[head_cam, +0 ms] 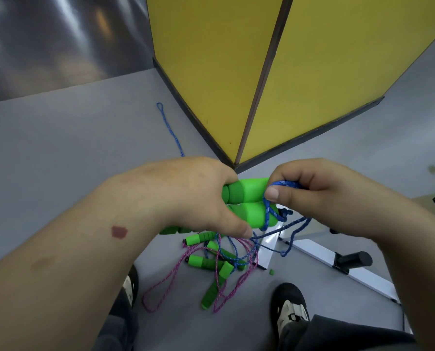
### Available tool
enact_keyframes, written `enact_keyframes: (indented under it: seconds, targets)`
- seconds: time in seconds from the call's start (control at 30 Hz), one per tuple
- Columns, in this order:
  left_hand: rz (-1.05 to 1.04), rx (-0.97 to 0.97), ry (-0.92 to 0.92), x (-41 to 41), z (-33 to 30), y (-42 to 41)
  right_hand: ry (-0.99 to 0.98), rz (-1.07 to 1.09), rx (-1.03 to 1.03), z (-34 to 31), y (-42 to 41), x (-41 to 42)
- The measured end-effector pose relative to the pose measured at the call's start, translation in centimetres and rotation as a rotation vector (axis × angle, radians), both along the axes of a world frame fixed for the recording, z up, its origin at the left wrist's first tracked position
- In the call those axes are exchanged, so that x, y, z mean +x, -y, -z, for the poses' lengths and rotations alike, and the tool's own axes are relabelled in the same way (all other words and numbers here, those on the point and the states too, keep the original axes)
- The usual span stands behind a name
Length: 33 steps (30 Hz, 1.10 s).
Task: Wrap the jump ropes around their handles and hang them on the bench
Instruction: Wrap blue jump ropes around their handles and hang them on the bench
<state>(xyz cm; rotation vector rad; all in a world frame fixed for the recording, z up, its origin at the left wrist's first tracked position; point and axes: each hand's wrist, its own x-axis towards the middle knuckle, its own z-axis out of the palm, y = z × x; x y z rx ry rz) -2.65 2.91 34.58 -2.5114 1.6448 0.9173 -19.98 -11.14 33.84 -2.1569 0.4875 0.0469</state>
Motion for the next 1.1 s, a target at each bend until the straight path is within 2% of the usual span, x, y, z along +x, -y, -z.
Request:
enact_keyframes:
  seconds: [0.23, 0.4, 0.47, 0.63, 0.73, 0.83, 0.97, 1.1]
  targets:
    - [0.076, 0.032, -0.343, 0.4, -1.2, -0.5, 0.243, 0.187, 0.326, 1.3, 0.8, 0.4]
    - [0.095, -0.109, -0.576, 0.9, -1.7, -0.8, 0.36, 0.321, 0.678, 1.9, 0.6, 1.0]
    - [0.072, -0.183, -0.633, 1.0, -1.6, -0.8, 0.354, 0.392, 0.756, 2.1, 0.2, 1.0]
    - [-0.059, -0.375, -0.642, 1.3, -0.7, -0.5, 0.233, 0.423, 0.717, 2.8, -0.7, 1.7]
    - [-0.181, -0.444, -0.538, 1.8, -0.3, -0.3, 0.146, 0.405, 0.6, 2.7, -0.7, 1.9]
    - [-0.263, -0.435, -0.421, 2.0, 0.3, -0.2, 0.087, 0.379, 0.447, 2.1, -1.1, 1.9]
    - [-0.34, -0.384, -0.249, 2.4, 0.9, 0.0, 0.033, 0.357, 0.339, 1.9, -0.9, 1.5]
    - [-0.326, -0.312, -0.12, 2.3, 1.1, 0.1, 0.01, 0.279, 0.217, 1.3, -0.9, 1.1]
